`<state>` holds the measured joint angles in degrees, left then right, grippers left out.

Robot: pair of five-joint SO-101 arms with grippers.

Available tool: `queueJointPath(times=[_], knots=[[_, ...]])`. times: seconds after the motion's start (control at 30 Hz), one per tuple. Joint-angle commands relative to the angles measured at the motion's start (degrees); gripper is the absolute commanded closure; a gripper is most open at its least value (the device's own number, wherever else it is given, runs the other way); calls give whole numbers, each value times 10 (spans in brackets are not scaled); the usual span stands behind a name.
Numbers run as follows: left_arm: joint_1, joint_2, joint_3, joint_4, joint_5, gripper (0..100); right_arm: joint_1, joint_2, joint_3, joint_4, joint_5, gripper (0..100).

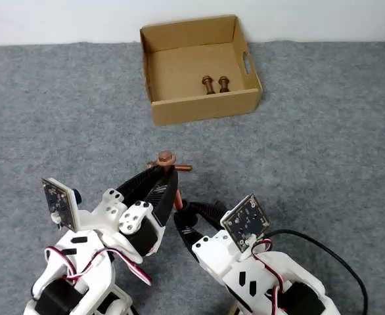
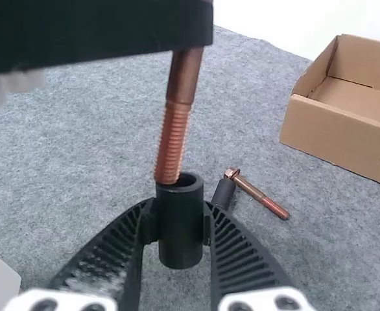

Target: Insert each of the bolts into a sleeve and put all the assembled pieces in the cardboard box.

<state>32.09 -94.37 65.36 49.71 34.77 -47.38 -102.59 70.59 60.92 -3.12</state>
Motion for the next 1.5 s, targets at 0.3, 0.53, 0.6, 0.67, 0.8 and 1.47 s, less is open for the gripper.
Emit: queueJointPath(times=[0.3, 0.53, 0.6, 0.67, 0.8, 1.47], knots=[[0, -1, 11, -45, 4, 995, -4, -5, -7, -18, 7, 990], [-1, -2, 14, -46, 4, 995, -4, -5, -7, -16, 7, 990], [-1, -2, 14, -43, 4, 995, -4, -5, -7, -16, 7, 990], [3, 0, 12, -29, 4, 995, -4, -5, -7, -16, 7, 990], [4, -2, 8, 43, 2, 995, -3, -5, -7, -15, 7, 990], [91, -2, 39, 163, -101, 923, -1, -5, -7, -15, 7, 990]])
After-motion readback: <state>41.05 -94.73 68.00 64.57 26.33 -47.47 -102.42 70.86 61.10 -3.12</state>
